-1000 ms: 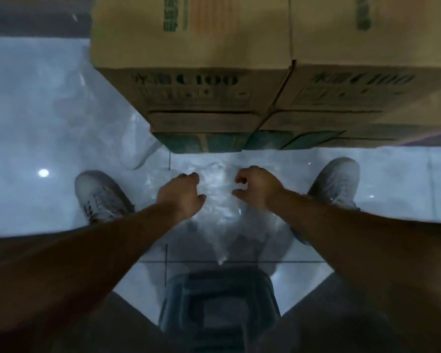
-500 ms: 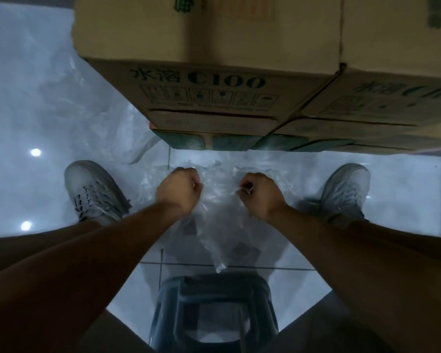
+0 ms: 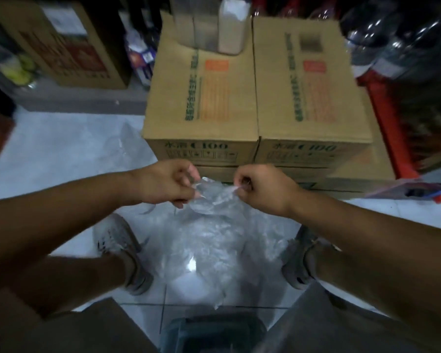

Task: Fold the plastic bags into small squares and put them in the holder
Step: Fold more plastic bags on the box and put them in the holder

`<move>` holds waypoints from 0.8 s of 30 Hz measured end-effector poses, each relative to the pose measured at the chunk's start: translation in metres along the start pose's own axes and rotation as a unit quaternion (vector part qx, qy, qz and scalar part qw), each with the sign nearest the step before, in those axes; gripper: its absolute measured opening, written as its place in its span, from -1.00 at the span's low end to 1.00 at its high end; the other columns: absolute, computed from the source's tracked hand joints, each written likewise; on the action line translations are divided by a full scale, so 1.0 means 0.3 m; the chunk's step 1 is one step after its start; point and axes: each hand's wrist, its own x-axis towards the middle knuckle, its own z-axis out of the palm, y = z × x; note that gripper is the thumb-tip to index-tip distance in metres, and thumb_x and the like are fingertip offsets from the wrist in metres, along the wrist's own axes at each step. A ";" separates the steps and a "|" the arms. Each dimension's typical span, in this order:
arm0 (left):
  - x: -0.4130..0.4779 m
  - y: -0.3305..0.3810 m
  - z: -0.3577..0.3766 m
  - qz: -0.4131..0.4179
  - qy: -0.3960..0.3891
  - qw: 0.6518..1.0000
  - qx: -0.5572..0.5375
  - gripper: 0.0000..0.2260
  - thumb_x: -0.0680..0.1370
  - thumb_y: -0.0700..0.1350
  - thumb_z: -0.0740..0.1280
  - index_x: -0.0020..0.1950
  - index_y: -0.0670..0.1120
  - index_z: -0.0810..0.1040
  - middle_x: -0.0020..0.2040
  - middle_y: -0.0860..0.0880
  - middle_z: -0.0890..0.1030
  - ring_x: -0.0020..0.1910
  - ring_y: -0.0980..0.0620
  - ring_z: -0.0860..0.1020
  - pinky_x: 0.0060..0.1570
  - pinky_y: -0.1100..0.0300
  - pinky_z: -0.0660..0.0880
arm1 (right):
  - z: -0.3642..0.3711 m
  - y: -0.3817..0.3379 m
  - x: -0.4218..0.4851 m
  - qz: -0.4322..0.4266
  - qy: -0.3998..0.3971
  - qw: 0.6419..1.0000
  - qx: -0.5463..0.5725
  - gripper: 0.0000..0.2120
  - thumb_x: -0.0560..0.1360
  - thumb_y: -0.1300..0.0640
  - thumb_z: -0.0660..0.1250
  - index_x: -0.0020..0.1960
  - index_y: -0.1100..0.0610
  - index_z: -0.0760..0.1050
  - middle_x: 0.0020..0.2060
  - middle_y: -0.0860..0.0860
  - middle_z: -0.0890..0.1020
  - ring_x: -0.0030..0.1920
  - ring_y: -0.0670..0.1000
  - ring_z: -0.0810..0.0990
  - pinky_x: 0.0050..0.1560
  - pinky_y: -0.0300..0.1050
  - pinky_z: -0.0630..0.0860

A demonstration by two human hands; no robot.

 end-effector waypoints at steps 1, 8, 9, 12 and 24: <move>-0.048 0.057 -0.018 0.018 0.000 1.000 -0.006 -0.75 0.50 -0.30 0.48 0.14 -0.17 0.56 -0.21 -0.11 0.51 -0.30 0.02 0.57 -0.24 0.18 0.63 | -0.056 -0.046 -0.021 -0.013 0.014 1.000 -0.002 -0.92 0.56 0.11 0.35 -0.11 0.07 0.52 -0.22 0.00 0.60 -0.21 0.03 0.54 -0.19 -0.03 0.47; -0.239 0.298 -0.126 0.111 0.087 0.990 -0.014 -0.59 0.29 0.02 0.58 0.10 -0.06 0.66 0.01 -0.12 0.68 -0.03 -0.03 0.66 0.05 0.03 0.63 | -0.368 -0.237 -0.096 -0.056 0.136 0.988 0.047 -0.93 0.51 0.09 0.45 -0.13 0.04 0.60 -0.24 -0.08 0.65 -0.18 -0.08 0.62 -0.11 -0.03 0.60; -0.229 0.309 -0.131 0.123 0.120 0.985 -0.007 -0.62 0.33 0.02 0.57 0.06 -0.14 0.66 -0.01 -0.17 0.68 -0.05 -0.01 0.66 0.03 0.04 0.61 | -0.400 -0.232 -0.083 -0.051 0.148 0.985 0.070 -0.93 0.52 0.10 0.46 -0.14 0.05 0.60 -0.23 -0.07 0.66 -0.18 -0.09 0.63 -0.09 -0.03 0.61; -0.167 0.326 -0.151 0.129 0.212 0.969 -0.018 -0.68 0.51 -0.07 0.50 0.01 -0.33 0.58 -0.13 -0.31 0.59 -0.19 0.00 0.55 -0.09 0.07 0.49 | -0.472 -0.215 -0.037 -0.017 0.188 0.968 0.164 -0.90 0.55 0.14 0.44 -0.14 0.09 0.61 -0.24 0.00 0.68 -0.23 -0.04 0.64 -0.13 -0.07 0.64; -0.045 0.424 -0.137 0.268 0.268 0.895 0.237 -0.45 0.52 -0.02 0.44 0.51 0.13 0.40 0.43 0.12 0.46 0.43 0.11 0.36 0.46 0.00 0.30 | -0.529 -0.207 0.107 -0.016 0.190 0.963 0.190 -0.93 0.52 0.13 0.48 -0.06 0.12 0.66 -0.24 -0.05 0.66 -0.23 -0.15 0.59 -0.13 -0.17 0.56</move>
